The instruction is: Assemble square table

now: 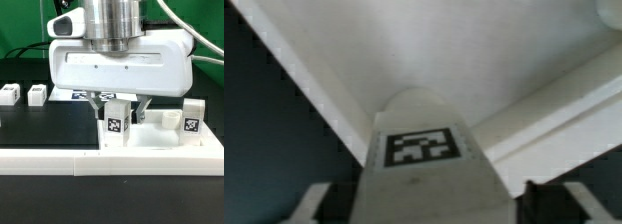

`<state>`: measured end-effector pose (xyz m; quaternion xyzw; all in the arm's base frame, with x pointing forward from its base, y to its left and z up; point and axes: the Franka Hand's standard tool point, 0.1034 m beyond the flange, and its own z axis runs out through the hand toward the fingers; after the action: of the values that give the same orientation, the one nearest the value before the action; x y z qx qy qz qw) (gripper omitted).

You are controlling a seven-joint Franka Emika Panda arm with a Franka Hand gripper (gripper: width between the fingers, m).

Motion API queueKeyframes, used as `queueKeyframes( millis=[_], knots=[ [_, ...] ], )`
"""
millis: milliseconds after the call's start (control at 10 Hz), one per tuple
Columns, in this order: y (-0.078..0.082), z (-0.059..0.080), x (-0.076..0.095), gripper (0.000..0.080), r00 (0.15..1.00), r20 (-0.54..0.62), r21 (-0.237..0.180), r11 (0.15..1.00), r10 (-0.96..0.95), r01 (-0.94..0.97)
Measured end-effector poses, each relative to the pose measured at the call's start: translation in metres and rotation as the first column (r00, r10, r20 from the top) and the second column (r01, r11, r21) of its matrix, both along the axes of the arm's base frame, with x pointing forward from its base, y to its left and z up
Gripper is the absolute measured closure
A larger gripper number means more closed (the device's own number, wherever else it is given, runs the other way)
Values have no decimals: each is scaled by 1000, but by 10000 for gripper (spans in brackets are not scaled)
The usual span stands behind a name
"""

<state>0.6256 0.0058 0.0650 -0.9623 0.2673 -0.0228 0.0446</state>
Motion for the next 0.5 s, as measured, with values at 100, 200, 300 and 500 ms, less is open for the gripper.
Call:
queueKeyframes(
  millis=[100, 200, 300, 500],
  knots=[
    [-1, 0, 0, 508, 994, -8, 6, 994, -107, 107],
    [-1, 0, 0, 508, 985, -13, 10, 985, -170, 170],
    [-1, 0, 0, 508, 975, -18, 13, 975, -222, 222],
    [-3, -1, 1, 508, 878, -51, 19, 878, -477, 478]
  ],
)
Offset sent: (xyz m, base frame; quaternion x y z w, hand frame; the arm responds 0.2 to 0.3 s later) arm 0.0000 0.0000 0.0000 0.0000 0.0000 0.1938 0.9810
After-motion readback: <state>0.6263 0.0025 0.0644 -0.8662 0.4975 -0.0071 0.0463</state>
